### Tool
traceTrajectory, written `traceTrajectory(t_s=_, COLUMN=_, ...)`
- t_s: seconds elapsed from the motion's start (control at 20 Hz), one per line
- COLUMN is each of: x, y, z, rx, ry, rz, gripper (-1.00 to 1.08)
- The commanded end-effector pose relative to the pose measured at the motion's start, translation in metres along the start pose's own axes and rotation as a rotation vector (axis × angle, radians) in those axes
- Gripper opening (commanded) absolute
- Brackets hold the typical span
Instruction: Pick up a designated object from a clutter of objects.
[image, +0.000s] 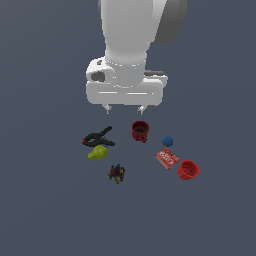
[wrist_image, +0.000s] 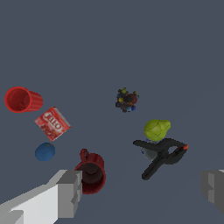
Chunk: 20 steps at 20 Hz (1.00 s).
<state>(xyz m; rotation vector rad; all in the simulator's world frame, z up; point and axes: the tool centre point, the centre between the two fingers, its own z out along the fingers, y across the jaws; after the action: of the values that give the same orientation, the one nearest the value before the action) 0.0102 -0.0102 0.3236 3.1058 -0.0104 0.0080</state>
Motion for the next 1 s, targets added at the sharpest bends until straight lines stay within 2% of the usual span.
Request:
traceTrajectory(t_s=0.0, x=0.0, y=0.0, z=0.0, rx=0.0, ry=0.0, rz=0.0, gripper=1.0)
traceTrajectory(t_s=0.45, x=-0.003, y=-0.02, z=-0.004, rx=-0.025, ry=-0.01, rz=-0.073, gripper=1.0)
traceTrajectory(t_s=0.95, x=0.006, y=-0.03, z=0.004, rx=-0.023, ry=-0.008, rz=-0.04, gripper=1.0)
